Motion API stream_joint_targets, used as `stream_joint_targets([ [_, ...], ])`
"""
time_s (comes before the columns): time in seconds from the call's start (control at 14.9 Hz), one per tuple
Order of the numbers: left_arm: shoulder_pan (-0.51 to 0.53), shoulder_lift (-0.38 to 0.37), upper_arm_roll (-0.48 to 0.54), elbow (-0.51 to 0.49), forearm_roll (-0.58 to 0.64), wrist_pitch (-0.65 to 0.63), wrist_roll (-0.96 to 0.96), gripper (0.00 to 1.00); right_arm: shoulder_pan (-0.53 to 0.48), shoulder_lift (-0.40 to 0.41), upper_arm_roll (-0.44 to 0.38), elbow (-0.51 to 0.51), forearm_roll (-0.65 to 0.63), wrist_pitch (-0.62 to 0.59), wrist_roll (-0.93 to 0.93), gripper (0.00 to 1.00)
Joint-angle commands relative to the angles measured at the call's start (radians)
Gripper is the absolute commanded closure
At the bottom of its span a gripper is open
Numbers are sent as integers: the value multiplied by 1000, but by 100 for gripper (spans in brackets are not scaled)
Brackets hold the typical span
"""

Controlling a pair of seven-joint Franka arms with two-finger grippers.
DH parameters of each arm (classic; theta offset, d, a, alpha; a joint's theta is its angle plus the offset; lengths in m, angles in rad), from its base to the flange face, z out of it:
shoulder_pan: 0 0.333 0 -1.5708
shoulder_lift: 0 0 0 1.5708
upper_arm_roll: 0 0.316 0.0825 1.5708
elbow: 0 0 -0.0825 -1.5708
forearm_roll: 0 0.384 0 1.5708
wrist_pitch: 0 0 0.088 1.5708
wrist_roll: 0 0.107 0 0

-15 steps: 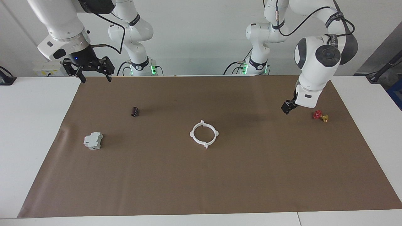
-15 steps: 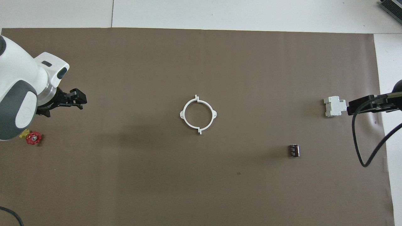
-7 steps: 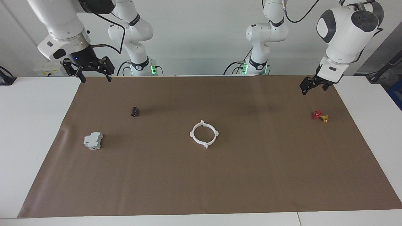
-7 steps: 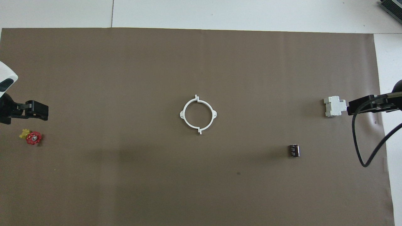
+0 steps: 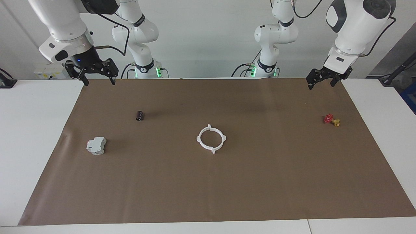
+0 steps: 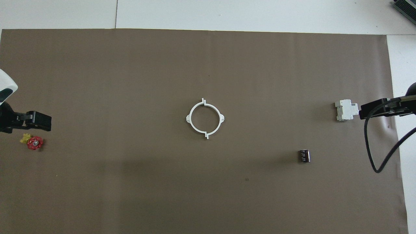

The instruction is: Assemble drain pipe with both arms

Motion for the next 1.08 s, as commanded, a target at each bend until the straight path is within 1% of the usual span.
stream_joint_targets([
  [0.0, 0, -37, 2, -40, -26, 11, 17, 0, -17, -14, 8, -8, 17, -12, -26, 0],
  [0.07, -2, -39, -4, -42, -37, 2, 15, 0, -17, -14, 8, -8, 17, -12, -26, 0],
  [0.2, -26, -65, -8, -81, -37, 2, -2, 0, -17, -14, 8, -8, 17, -12, -26, 0],
  [0.47, -12, -74, 22, -54, -38, -5, 6, 0, -17, -14, 8, -8, 17, -12, -26, 0],
  [1.01, 18, -62, 25, -26, -37, 26, 6, 0, -19, -14, 8, -8, 17, -12, -26, 0],
])
